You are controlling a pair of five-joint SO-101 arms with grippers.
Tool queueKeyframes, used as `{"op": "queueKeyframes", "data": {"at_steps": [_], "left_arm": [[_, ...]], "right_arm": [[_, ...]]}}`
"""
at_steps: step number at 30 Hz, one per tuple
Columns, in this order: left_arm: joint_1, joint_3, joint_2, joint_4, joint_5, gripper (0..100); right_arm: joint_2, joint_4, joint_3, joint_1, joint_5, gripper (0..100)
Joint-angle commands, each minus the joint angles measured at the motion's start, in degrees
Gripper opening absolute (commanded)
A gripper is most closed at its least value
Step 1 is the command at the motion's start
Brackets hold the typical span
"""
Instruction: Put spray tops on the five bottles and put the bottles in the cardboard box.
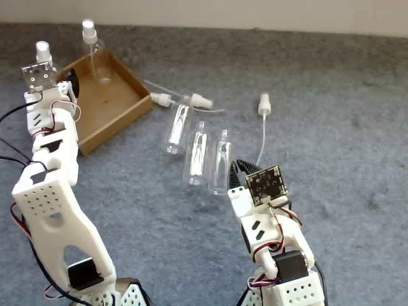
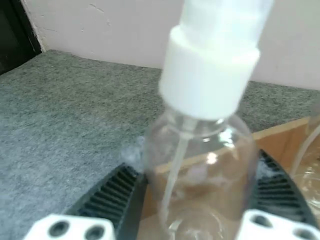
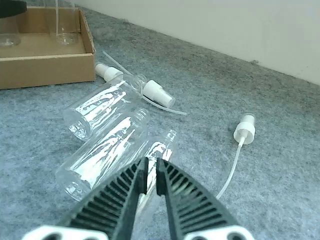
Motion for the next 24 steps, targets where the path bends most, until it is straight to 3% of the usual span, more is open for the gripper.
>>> {"op": "queueKeyframes", "data": {"at_steps": [1,10,19,24], "left_arm": [[-0.9,-0.5,-0.9,0.1,-0.3,35],[-1.0,1.0,-1.7,0.1,-0.3,36],[-0.7,13.8,-16.5,0.1,-0.3,36],[-0.9,16.7,-23.8,11.3,-0.4,36]], "right_arm": [[0.1,-1.2,6.5,0.8,-0.4,2.3],[0.1,-1.2,6.5,0.8,-0.4,2.3],[0.1,-1.2,6.5,0.8,-0.4,2.3],[0.1,-1.1,6.5,0.8,-0.4,2.3]]}}
